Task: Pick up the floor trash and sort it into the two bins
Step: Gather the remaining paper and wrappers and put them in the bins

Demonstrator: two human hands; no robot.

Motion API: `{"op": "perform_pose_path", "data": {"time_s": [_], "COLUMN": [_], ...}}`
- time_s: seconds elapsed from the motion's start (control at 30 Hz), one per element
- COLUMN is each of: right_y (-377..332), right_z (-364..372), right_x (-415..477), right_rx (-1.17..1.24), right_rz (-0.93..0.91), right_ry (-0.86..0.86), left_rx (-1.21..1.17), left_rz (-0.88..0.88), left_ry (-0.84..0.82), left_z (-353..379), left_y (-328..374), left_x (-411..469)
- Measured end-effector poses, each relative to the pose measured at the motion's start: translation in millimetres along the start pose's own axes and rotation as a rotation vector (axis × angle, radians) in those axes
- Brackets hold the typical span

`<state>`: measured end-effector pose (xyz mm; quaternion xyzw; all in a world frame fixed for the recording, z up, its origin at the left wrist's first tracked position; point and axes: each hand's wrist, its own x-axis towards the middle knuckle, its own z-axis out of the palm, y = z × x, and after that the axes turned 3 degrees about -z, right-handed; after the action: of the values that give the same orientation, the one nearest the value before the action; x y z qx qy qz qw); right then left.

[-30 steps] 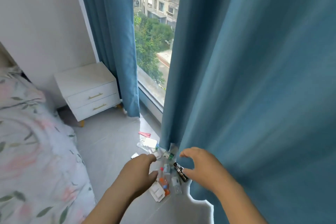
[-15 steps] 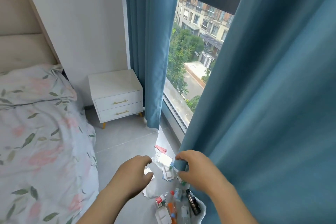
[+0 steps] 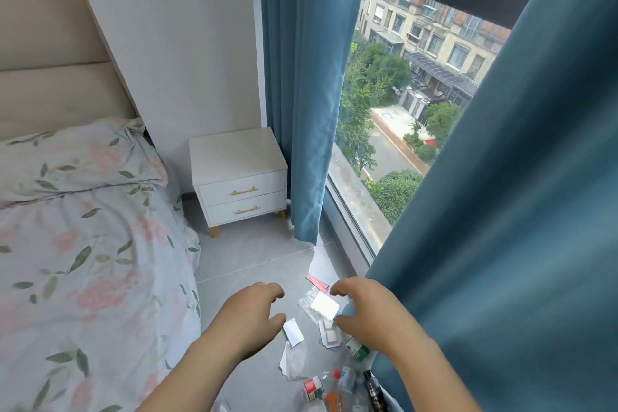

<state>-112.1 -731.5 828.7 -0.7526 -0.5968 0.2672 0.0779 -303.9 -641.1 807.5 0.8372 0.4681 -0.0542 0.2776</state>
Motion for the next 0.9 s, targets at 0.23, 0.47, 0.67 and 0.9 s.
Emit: {"op": "perform_pose_path", "data": {"time_s": [0.23,0.47,0.67,0.9], "right_y": [-14,-53,-86,-81], "right_z": [-3,-6,-14,-30], "right_x": [64,149,208,257], "right_rx": [-0.006,-0.004,0.018,0.036], "right_rz": [0.032,0.086,0.166,0.274], "right_ry": [0.010,0.017,0.057,0.094], "left_rx": [0.014,0.052,0.076,0.093], "left_rz": [0.040,0.100,0.163,0.274], "left_ry": [-0.020,-0.040,-0.094,-0.161], "left_z": [-33,-92,-137,-161], "left_y": [-31,-87,-124,-124], "left_x": [58,129,189,260]}}
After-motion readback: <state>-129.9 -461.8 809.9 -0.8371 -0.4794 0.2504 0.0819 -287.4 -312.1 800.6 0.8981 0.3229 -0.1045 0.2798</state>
